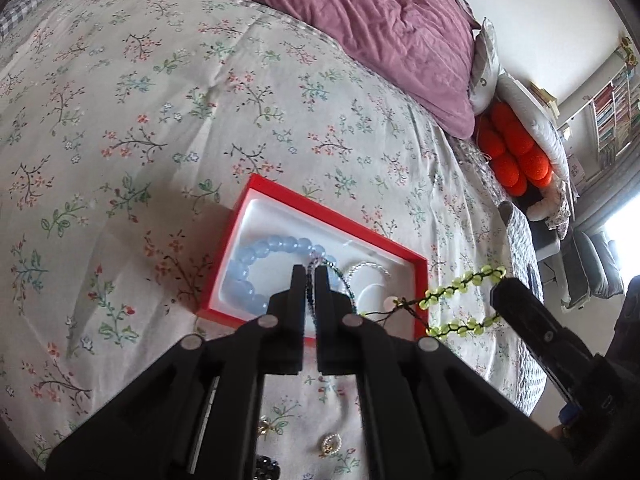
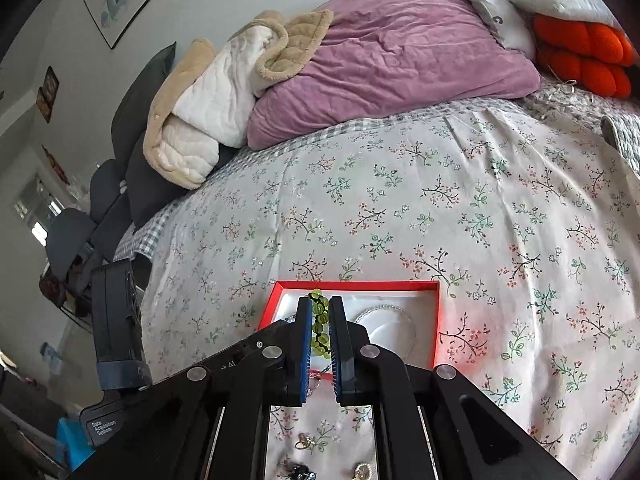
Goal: Organize jewelry
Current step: 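Lower the green bracelet into the red box and open both tools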
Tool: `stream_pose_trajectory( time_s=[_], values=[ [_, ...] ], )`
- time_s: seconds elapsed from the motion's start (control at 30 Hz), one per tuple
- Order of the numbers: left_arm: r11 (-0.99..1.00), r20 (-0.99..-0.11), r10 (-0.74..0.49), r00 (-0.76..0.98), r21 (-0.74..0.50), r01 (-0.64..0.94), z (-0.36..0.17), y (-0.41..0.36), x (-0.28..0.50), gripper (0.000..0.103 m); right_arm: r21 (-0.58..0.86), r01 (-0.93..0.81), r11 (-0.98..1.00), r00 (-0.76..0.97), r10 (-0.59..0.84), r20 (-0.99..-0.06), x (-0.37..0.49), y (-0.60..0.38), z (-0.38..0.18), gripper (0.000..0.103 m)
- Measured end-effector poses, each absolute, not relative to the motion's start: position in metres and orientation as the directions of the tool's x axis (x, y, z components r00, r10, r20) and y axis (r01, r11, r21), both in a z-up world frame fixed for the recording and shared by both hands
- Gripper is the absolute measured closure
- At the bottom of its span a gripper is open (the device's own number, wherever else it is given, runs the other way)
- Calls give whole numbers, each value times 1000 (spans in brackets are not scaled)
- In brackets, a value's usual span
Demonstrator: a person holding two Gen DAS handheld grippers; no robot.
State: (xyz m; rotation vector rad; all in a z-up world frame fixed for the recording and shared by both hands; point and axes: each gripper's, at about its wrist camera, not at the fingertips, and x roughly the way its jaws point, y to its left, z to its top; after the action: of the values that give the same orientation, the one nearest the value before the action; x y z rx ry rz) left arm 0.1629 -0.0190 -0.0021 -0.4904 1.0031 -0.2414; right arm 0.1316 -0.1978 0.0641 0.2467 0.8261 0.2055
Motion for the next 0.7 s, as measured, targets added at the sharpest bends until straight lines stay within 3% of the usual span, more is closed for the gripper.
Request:
stream_pose_trajectory(
  time_s=[0.2,0.43,0.57,0.7],
  values=[
    [910,-776,-334,535,-414,-33,-2,-17,160,99,316,-124,941,634,320,-704,139,-187,55,95],
    [937,-794,-297,530,-350,0,2,-22,157,99,247,-53,967,617,227,-753,150,-204,36,95],
    [938,-802,-299,517,-345,6,2,-22,154,82,241,-16,970,603,202,-772,154,-219,26,94],
    [950,-812,-274,514,-310,16,5,-23,151,78,227,-2,974,603,182,-777,156,-226,23,93]
  ],
)
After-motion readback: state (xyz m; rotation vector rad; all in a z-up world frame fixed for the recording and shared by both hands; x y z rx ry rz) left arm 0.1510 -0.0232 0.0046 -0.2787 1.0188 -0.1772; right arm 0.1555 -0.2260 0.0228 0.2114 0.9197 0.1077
